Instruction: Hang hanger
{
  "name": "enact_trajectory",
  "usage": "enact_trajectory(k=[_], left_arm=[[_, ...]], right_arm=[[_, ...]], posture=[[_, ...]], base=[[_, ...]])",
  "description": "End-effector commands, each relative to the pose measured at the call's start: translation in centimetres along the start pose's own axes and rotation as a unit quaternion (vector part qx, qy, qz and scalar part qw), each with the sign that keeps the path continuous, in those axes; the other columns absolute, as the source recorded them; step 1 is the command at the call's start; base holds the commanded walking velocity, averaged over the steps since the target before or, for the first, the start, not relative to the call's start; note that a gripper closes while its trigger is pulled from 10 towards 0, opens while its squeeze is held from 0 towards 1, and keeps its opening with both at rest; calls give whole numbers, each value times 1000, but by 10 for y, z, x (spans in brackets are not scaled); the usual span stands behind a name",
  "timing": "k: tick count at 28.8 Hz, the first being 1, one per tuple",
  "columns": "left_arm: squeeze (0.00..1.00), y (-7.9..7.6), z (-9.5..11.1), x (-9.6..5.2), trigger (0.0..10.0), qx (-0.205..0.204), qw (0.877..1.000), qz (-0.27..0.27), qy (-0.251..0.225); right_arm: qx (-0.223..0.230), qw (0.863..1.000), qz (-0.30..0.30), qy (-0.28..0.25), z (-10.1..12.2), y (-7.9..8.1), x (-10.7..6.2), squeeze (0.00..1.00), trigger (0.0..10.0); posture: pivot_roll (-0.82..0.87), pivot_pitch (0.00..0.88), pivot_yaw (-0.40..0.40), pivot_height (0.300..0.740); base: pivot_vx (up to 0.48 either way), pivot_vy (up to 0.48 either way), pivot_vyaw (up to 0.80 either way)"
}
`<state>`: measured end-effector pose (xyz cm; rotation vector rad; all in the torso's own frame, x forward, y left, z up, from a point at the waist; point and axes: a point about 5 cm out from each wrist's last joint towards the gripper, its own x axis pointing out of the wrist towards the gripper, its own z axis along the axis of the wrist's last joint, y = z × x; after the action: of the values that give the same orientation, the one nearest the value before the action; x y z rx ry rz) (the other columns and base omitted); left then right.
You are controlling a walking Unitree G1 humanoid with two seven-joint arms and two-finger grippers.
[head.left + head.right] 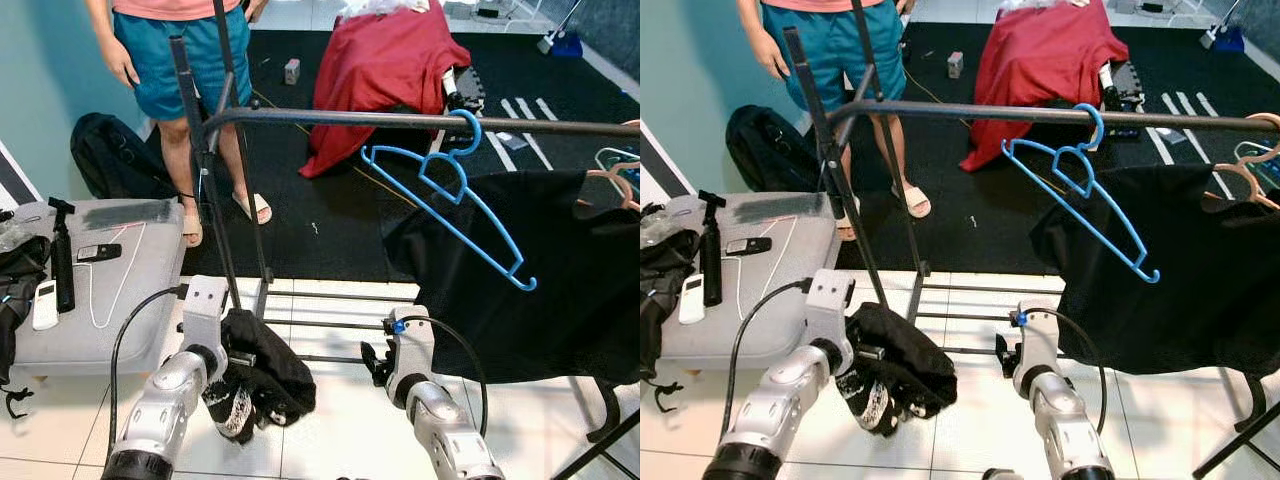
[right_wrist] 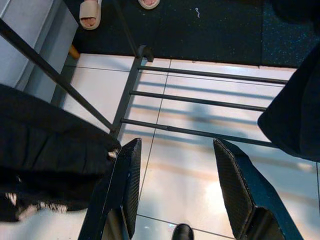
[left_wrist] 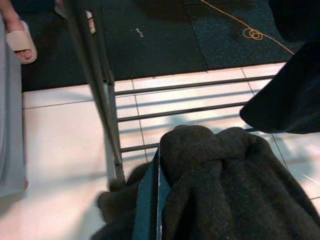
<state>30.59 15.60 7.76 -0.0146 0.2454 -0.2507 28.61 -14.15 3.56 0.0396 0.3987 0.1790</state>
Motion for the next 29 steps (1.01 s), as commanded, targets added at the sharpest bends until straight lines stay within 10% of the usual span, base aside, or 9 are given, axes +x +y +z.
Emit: enact_trajectory(k=[1,29], left_arm=[[0,0,-2,1,10000,4,1000,-3,3],[0,-7,-2,2,10000,2,1000,-8,-9]], right_arm=[[6,1000,-2,1,-1,0,-1,0,10000],[-8,999,-6,-51,17,-4,-3,0,10000]], posture=[[-93,122,19,740],[-102,119,11,740]], base=[[0,0,0],[0,-192,0]])
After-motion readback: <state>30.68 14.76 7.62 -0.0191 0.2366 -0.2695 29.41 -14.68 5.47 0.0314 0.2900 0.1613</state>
